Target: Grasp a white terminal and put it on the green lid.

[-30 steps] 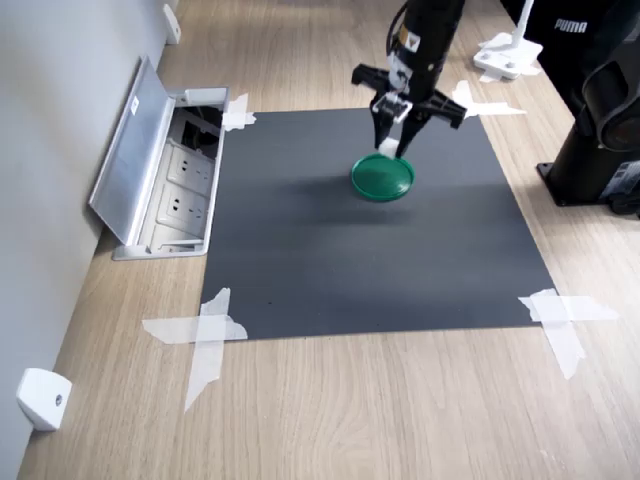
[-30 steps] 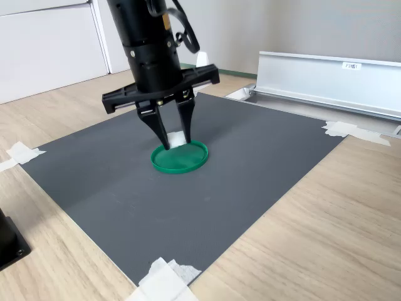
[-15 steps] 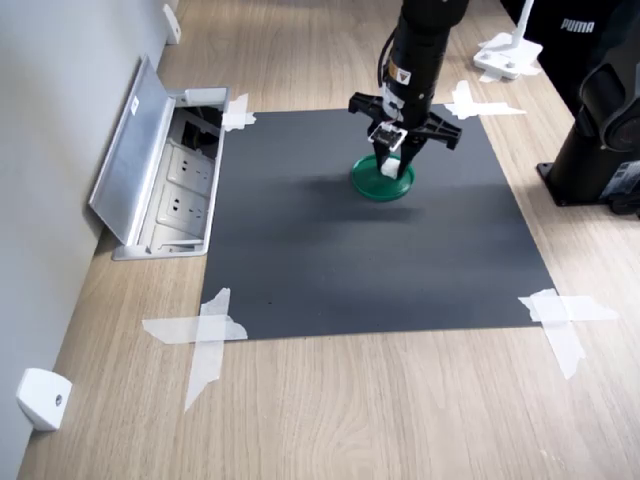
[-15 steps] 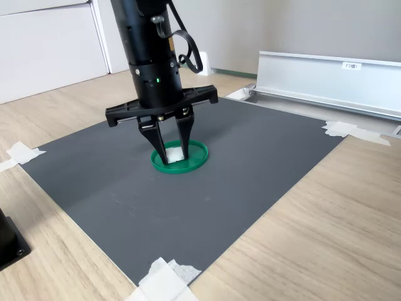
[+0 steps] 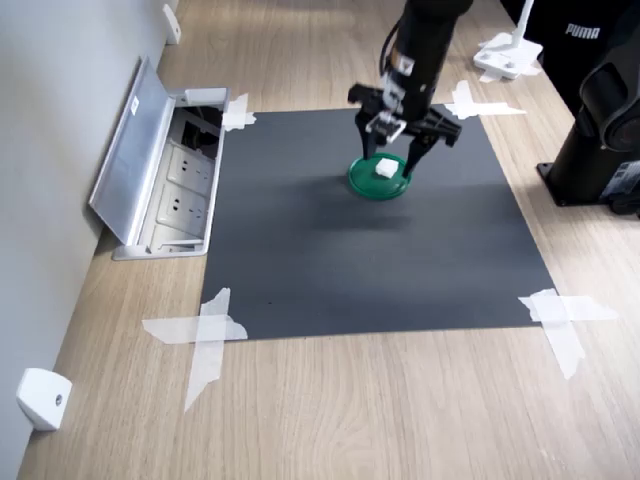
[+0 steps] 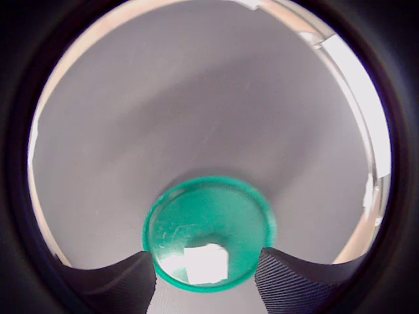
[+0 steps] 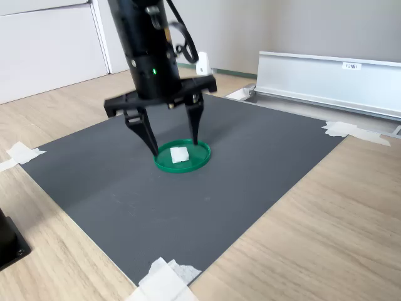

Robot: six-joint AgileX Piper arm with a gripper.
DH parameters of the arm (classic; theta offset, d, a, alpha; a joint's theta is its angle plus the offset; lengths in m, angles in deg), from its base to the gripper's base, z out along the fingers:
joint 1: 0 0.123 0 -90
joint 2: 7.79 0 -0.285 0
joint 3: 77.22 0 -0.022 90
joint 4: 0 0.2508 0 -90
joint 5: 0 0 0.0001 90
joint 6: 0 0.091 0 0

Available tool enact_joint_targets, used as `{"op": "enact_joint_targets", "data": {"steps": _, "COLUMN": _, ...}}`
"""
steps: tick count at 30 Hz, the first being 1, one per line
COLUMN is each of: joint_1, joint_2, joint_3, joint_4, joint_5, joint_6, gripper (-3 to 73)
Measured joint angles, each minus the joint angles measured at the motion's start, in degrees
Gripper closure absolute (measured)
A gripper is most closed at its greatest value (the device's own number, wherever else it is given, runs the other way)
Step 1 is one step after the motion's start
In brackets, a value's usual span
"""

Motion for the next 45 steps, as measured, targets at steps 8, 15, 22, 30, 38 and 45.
{"op": "enact_joint_targets", "data": {"steps": 8, "joint_1": 0.0, "joint_2": -17.5, "joint_3": -8.6, "joint_4": 3.2, "joint_5": 1.3, "joint_6": 12.8, "gripper": 15.7}}
{"op": "enact_joint_targets", "data": {"steps": 15, "joint_1": 0.0, "joint_2": -31.5, "joint_3": -10.4, "joint_4": 3.9, "joint_5": -1.3, "joint_6": 32.0, "gripper": 58.4}}
{"op": "enact_joint_targets", "data": {"steps": 22, "joint_1": 0.0, "joint_2": -45.6, "joint_3": 1.0, "joint_4": 4.4, "joint_5": -12.8, "joint_6": 48.7, "gripper": 69.7}}
{"op": "enact_joint_targets", "data": {"steps": 30, "joint_1": 0.0, "joint_2": -63.2, "joint_3": 17.5, "joint_4": 4.4, "joint_5": -14.9, "joint_6": 51.8, "gripper": 70.0}}
{"op": "enact_joint_targets", "data": {"steps": 38, "joint_1": 0.0, "joint_2": -76.8, "joint_3": 29.1, "joint_4": 4.6, "joint_5": -14.9, "joint_6": 52.4, "gripper": 70.0}}
{"op": "enact_joint_targets", "data": {"steps": 45, "joint_1": 0.0, "joint_2": -79.4, "joint_3": 35.0, "joint_4": 4.6, "joint_5": -13.1, "joint_6": 52.4, "gripper": 70.0}}
